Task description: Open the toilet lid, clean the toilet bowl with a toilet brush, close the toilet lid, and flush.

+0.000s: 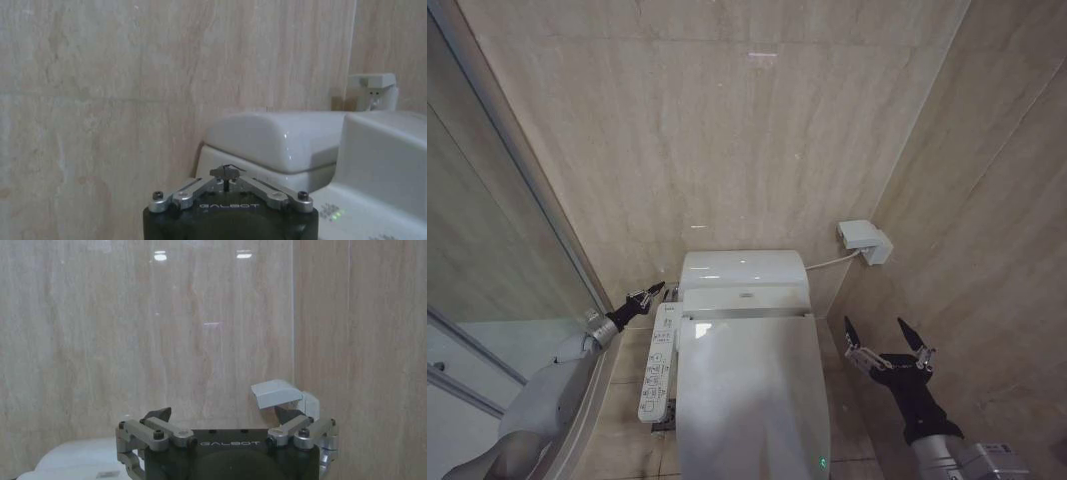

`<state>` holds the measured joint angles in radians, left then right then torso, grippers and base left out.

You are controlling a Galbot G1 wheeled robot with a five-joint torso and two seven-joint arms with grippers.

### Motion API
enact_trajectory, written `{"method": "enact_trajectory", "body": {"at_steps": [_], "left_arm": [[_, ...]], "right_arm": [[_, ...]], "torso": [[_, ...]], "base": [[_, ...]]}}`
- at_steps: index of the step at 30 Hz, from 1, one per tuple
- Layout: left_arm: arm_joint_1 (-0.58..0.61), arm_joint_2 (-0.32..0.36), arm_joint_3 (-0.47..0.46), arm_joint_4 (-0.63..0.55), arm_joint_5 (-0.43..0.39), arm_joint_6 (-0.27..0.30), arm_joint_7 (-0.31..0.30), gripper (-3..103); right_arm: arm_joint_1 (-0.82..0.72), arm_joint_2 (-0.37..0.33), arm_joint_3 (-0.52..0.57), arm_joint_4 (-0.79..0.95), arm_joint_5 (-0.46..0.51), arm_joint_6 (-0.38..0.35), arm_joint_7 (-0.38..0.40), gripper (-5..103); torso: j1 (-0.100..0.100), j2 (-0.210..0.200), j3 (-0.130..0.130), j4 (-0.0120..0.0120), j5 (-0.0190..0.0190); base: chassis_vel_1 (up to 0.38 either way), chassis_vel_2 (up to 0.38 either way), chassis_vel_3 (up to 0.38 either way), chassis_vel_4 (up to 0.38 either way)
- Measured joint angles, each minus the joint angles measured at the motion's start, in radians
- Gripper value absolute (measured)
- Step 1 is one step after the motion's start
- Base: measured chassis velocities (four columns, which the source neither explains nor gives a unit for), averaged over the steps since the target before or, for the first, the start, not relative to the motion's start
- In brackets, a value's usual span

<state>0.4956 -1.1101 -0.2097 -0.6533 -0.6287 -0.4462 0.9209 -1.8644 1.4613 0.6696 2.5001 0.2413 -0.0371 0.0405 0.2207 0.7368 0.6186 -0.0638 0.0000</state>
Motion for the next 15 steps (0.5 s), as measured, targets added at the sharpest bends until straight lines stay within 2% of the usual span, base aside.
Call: {"method": "enact_trajectory", "body": {"at_steps": [6,15], "left_arm": [[-0.022,0.002,0.020,0.050,0.004,-0.005,0.036,0],[-0.038,-0.021,0.035,0.068,0.017,-0.003,0.046,0]], "right_arm": [[0.000,0.000,0.000,0.000,0.000,0.000,0.000,100],[0.000,0.000,0.000,0.000,0.000,0.000,0.000,100]], "torso": [[0.000,0.000,0.000,0.0000,0.0000],[0.000,0.000,0.000,-0.0002,0.0001]], "base": [[0.000,0.000,0.000,0.000],[0.000,0.000,0.000,0.000]]}}
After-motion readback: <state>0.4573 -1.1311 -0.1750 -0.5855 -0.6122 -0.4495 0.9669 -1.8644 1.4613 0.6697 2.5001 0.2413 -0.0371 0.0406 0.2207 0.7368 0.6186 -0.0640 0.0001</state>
